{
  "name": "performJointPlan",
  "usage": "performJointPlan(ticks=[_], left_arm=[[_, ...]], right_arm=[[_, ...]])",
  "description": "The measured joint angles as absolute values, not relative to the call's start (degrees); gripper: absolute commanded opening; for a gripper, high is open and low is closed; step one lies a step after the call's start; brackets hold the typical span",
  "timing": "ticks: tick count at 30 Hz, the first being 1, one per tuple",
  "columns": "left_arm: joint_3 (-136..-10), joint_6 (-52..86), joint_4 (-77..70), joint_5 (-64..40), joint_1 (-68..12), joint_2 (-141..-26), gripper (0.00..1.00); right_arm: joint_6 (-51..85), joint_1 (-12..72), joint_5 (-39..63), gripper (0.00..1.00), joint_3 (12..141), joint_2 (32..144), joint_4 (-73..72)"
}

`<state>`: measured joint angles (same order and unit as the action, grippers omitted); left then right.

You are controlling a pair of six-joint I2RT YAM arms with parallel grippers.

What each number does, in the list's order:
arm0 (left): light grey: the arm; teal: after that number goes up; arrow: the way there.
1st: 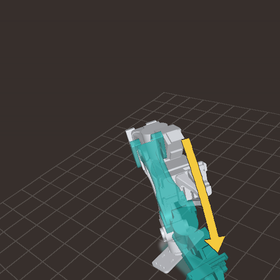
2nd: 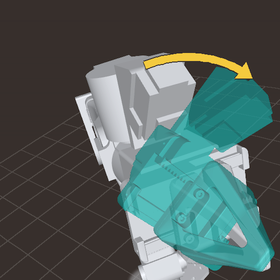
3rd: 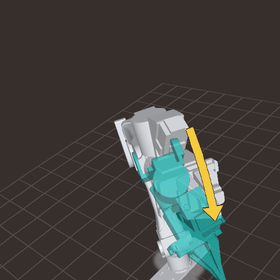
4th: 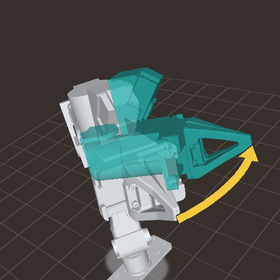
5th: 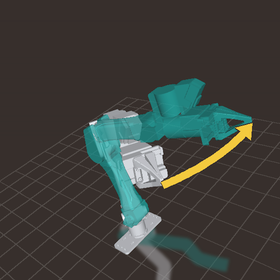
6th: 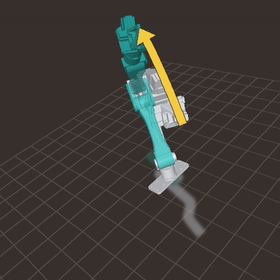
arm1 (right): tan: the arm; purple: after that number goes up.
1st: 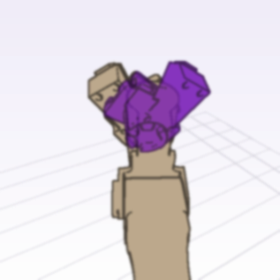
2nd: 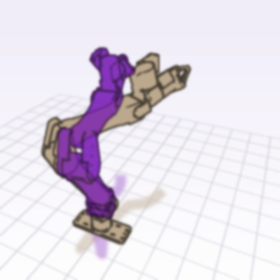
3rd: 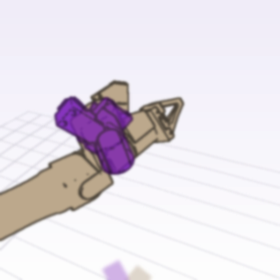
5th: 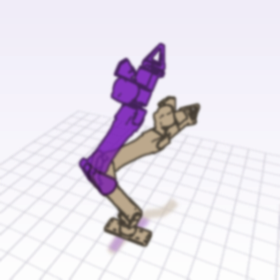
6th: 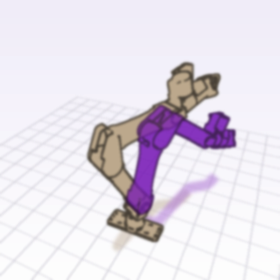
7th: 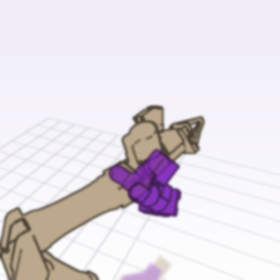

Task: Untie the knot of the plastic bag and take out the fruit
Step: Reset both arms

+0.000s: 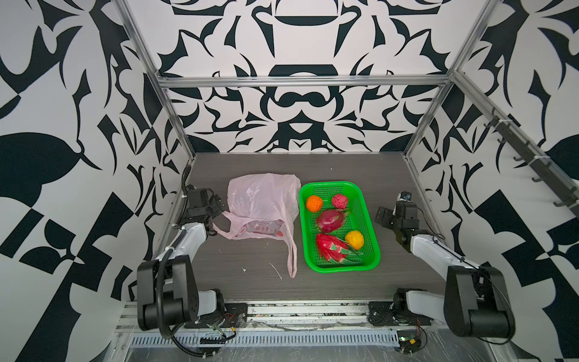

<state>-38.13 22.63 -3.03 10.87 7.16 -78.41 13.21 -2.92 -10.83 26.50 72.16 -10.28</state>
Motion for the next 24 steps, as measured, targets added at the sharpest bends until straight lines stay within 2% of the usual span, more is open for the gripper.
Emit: performJointPlan(ticks=[5,12,20,24], left_arm=[[-32.05,21.23,-12.80,7.11,7.16,-82.70,1.00],[-31.27,17.82,-21.06,2.68,6.66,-84.38,0.99],[-19.07,12.16,-36.53,0.54,4.27,-77.03,0.99],[-13.56,10.17,-45.65,0.12,4.16,-76.09,0.99]], right_arm=[[10.68,-2.92,-12.64,1.00,23.22,76.36,-19.62],[10.02,-2.90,-11.27,1.00,22.44,81.52,-34.28],[8.36,-2.09,-6.98,1.00,14.83,82.72,-48.56],[7.25,-1.69,-5.02,1.00,14.04,86.85,-53.71]])
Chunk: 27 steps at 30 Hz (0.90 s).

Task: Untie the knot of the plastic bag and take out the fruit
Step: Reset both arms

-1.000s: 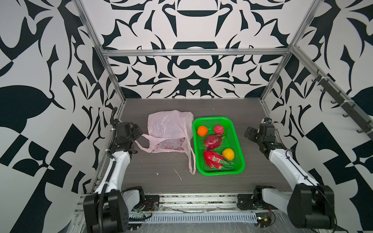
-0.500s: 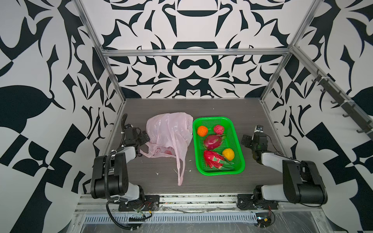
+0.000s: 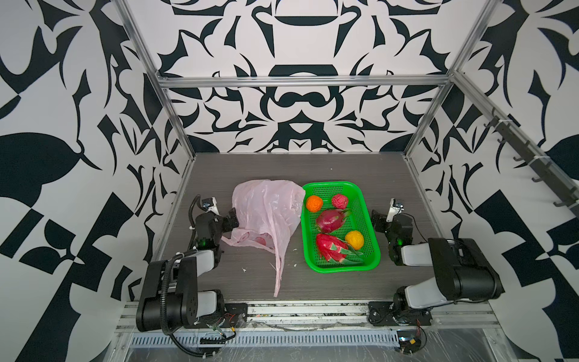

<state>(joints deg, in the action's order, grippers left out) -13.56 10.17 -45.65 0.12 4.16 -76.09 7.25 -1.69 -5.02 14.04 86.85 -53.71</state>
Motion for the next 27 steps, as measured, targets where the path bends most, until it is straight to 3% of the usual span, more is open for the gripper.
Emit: performJointPlan(ticks=[7,27], left_arm=[[-12.99,8.08,-60.95,-0.93,3.64,-88.95,0.99],[-19.25,4.95,-55.83,0.67,0.78,-89.49,0.99]], right_arm=[[4.89,0.03,-3.73,1.00,17.32,89.45,-53.34],[2.02,0.62,-1.85,1.00,19.18,89.45,-51.20]])
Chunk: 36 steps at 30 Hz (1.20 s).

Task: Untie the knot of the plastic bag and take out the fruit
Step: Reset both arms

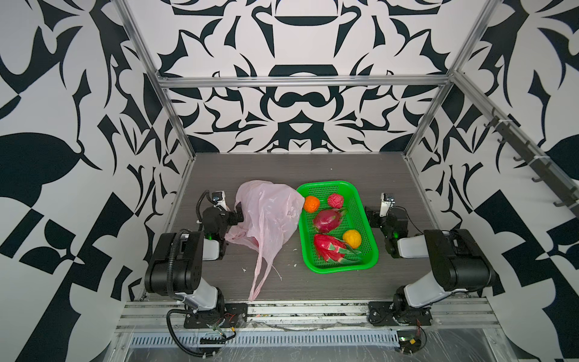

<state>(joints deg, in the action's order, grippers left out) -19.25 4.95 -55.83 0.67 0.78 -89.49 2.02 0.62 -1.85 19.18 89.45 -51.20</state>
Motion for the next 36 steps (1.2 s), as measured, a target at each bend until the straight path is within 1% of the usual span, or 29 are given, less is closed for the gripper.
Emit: performJointPlan(ticks=[14,15,18,19,21,23,25,27,36], left_arm=[[-19.25,4.69,-55.20,1.06,0.78,-89.49,0.99],[-19.25,4.64,-55.18,1.06,0.78,-89.49,0.99],[-19.25,4.60,-55.11,1.08,0.78,-89.49,0.99],[-19.25,4.60,-55.07,1.08,0.78,-89.49,0.99],[-19.25,4.58,-55.05,1.06,0.78,-89.49,0.99],[-19.25,4.58,-55.05,1.08,0.78,-89.49,1.00],[-19.25,4.58,-55.05,1.08,0.78,-89.49,0.99],[-19.25,4.56,-55.05,1.08,0.78,-89.49,0.99],[-19.25,4.49,-55.02,1.08,0.78,-89.49,0.99]], right_arm=[[1.45,0.62,-1.61,1.00,19.14,89.45,-51.46],[1.30,0.64,-1.56,1.00,17.98,89.41,-53.67],[1.76,1.08,-3.44,1.00,8.60,89.45,-66.76],[2.02,1.17,-3.95,1.00,6.33,89.95,-68.18],[2.17,1.28,-4.29,1.00,5.67,91.61,-68.99],[2.46,1.39,-4.82,1.00,8.86,91.35,-64.12],[2.15,1.67,-4.99,1.00,15.14,90.43,-57.84],[1.28,2.35,-4.60,1.00,19.03,90.26,-57.04],[-0.08,2.87,-3.64,1.00,20.25,89.69,-52.58]])
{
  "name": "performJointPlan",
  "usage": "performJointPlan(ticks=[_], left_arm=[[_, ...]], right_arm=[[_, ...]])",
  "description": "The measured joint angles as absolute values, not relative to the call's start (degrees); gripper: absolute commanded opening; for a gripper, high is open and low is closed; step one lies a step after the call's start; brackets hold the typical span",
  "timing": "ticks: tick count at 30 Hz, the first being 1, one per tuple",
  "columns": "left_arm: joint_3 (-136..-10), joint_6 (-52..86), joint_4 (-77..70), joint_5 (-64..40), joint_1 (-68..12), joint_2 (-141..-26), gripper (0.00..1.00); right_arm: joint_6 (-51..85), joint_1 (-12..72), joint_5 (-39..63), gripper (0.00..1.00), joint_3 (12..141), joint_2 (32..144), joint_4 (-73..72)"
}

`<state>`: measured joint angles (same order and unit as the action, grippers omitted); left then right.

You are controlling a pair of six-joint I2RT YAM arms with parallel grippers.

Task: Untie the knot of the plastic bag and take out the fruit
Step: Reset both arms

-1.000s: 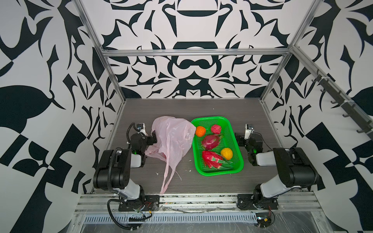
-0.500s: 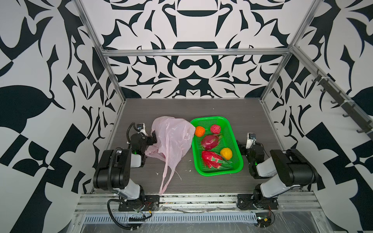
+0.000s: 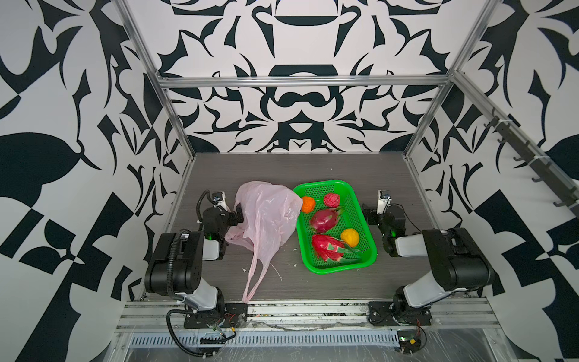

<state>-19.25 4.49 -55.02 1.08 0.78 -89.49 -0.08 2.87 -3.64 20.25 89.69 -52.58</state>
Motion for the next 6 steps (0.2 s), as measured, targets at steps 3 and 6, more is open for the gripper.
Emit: performJointPlan(ticks=[3,6], left_arm=[[-19.25,4.49,-55.02,1.08,0.78,-89.49,0.99],[-19.25,4.47,-55.02,1.08,0.78,-89.49,0.99]], right_arm=[[-0.01,2.83,-3.64,1.00,20.25,89.69,-51.66],[0.05,2.55,-3.18,1.00,20.25,89.69,-50.98]])
